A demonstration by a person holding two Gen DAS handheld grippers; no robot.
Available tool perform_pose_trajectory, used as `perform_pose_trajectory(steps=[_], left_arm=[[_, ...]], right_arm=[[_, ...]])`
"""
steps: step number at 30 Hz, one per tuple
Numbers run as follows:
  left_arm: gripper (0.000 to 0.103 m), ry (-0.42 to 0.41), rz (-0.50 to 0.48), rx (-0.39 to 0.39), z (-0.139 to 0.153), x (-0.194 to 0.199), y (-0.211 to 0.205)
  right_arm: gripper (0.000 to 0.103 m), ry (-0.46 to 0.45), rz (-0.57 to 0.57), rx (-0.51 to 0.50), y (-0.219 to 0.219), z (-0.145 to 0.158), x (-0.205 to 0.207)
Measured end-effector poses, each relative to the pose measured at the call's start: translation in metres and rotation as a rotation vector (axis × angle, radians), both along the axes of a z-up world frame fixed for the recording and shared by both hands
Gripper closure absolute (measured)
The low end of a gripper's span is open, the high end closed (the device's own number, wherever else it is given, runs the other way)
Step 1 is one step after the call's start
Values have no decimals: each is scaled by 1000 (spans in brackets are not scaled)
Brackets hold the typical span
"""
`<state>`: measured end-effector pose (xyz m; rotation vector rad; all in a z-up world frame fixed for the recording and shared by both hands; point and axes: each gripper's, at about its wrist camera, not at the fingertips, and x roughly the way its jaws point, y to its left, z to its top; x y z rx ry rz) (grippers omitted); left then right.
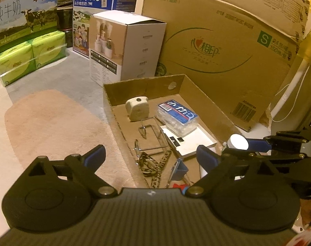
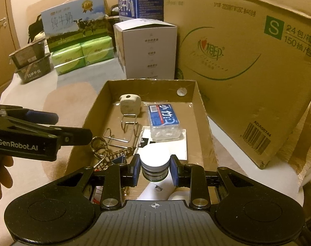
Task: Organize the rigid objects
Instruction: 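Lower the clip and jar into the box and open both grippers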
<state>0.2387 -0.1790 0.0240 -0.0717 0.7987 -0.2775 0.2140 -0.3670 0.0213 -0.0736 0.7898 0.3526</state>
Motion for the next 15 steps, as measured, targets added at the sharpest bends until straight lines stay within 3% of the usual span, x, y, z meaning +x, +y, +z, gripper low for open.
perform_pose_trajectory(steps=[9, 11, 12, 15], left_arm=[[5, -11, -4, 29, -3, 2, 2], [5, -16, -3, 37, -4, 1, 3], [5, -17, -4, 38, -4, 1, 3], [5, -18, -3, 43, -4, -1, 5]], right_arm=[[72, -4, 7, 0, 5, -3, 6], [64, -18, 2, -3, 3, -3, 6], [54, -26, -5, 0, 2, -3, 5], [49, -21, -26, 8, -4, -2, 5]])
